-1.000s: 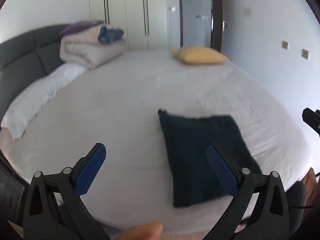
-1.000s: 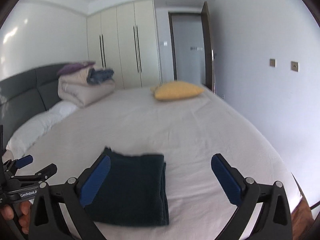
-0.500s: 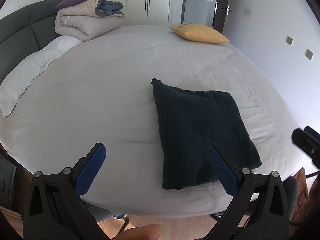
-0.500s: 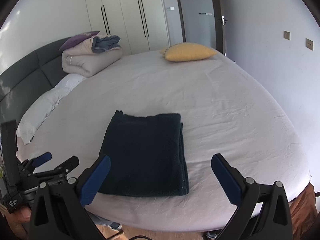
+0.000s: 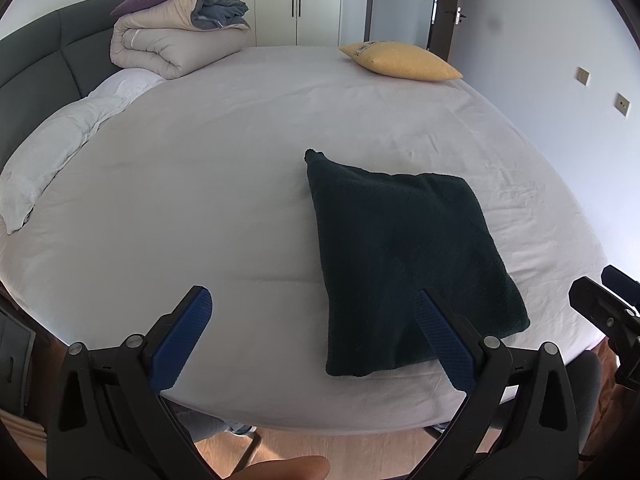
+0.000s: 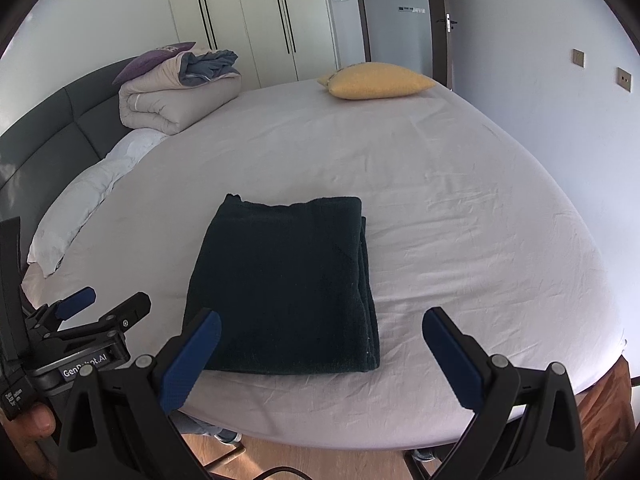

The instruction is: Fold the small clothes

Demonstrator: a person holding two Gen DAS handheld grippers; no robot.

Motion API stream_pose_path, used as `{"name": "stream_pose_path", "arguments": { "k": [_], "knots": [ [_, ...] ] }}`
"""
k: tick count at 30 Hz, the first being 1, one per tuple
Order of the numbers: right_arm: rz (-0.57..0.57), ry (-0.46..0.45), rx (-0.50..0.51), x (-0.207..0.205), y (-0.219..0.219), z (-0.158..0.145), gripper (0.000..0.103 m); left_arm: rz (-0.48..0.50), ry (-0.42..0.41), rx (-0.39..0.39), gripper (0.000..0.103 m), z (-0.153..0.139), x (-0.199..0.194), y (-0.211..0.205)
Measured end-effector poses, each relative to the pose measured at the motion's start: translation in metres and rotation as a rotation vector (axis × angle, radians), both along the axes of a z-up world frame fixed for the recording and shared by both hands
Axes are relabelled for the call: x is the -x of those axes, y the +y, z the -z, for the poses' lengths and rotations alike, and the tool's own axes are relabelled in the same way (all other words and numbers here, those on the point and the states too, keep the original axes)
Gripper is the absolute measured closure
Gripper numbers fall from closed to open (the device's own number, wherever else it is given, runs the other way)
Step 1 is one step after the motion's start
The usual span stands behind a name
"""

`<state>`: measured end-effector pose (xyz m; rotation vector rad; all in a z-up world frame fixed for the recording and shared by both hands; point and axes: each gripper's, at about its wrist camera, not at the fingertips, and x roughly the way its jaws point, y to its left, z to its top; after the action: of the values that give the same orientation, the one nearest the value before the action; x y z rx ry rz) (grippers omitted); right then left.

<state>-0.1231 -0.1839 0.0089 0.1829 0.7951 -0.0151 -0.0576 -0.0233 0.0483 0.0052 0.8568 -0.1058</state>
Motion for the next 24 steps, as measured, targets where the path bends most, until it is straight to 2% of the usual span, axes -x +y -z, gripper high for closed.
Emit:
{"name": "stream_pose_path", "arguments": {
  "k": [24],
  "knots": [
    [0.006,0.026,-0.005,-0.0019,-0.0022,0.0050,0.000,-0.001,0.008,0.005,0.000,0.0056,-0.0022,-0.0009]
  ]
}}
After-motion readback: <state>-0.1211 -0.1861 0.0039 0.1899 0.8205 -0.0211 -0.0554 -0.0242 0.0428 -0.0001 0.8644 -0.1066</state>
